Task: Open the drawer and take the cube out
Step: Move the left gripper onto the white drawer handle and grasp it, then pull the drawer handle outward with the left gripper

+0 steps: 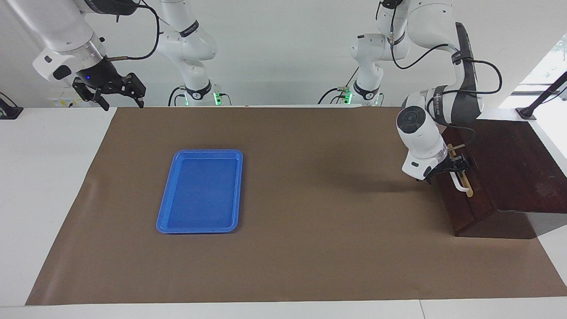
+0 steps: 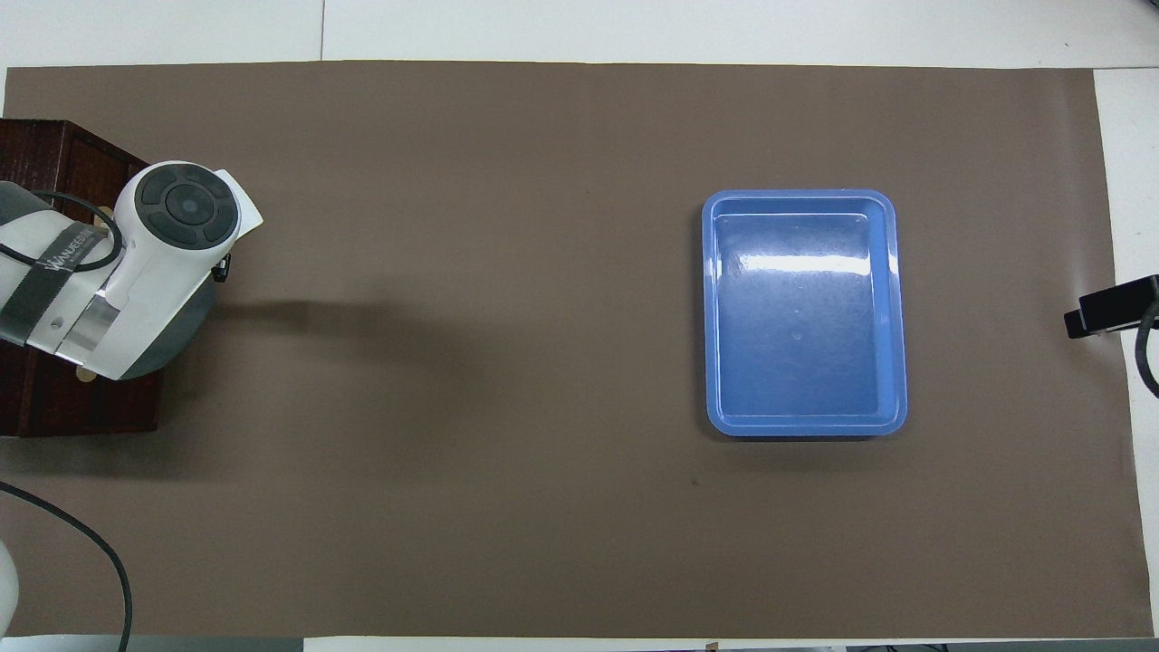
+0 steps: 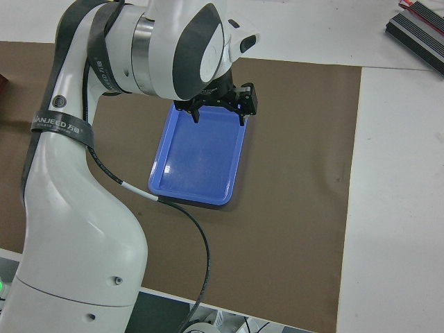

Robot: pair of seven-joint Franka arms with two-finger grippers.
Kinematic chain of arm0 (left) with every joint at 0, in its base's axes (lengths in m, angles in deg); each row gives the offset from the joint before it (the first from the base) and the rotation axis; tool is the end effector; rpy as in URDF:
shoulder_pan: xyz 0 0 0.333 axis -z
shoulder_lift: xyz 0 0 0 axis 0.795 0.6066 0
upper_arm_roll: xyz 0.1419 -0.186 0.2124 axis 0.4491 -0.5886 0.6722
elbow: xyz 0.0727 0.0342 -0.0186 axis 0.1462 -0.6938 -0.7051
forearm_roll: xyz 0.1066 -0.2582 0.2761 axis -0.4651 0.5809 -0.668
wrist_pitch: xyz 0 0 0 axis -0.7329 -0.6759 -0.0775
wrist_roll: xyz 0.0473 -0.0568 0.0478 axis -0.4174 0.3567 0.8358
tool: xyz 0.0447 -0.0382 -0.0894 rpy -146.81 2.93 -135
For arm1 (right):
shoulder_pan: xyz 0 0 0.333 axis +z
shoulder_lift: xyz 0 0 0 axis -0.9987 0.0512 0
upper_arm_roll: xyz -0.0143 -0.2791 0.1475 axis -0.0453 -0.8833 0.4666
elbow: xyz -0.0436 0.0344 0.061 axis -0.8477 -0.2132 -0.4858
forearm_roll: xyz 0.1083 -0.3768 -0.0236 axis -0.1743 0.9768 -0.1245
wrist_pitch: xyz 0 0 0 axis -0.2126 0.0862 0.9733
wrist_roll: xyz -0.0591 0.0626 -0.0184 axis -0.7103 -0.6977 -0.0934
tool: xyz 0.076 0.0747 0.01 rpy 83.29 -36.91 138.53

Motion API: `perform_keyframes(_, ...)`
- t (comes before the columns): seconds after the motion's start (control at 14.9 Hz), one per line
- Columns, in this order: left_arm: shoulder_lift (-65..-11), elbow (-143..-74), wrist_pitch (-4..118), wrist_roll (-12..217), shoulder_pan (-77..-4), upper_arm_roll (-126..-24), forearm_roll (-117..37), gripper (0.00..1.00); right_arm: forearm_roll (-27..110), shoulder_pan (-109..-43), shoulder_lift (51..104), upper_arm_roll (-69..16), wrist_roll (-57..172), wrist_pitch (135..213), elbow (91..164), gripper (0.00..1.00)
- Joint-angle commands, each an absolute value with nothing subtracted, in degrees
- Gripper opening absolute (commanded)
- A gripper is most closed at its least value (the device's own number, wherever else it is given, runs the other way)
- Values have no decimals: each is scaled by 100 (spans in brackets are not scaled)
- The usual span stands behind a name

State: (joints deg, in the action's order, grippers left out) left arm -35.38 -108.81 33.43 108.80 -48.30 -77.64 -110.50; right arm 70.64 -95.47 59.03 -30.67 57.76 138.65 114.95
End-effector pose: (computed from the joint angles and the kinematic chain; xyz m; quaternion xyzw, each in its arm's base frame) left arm 0.5982 -0.0563 0.3857 -0.9387 0.0852 -0.0297 0.3328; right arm 0.5196 -0.0491 0.6353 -0.9983 -0.0248 0.0505 0.0159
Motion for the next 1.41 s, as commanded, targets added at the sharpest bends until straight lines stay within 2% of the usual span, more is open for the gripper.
perform_keyframes(0.0, -3572, -10996, 3531, 11017, -4922, -7789, -11206, 100, 6968, -9665, 5832, -3007, 5874, 13829, 11539, 100)
perform_keyframes(0.27, -3432, -10742, 3785, 10982, -5247, -7780, -11618, 100, 6977, -9665, 5832, -3007, 5883, 13829, 11539, 100)
perform_keyframes(0.47, -3431, -10952, 4207, 10938, -5547, -7789, -11637, 100, 6977, -9665, 5832, -2998, 5874, 13829, 11539, 100)
perform_keyframes(1.34, -3194, -10926, 4138, 11053, -5169, -7780, -11619, 100, 6977, -9621, 5832, -2998, 5707, 13846, 11539, 100)
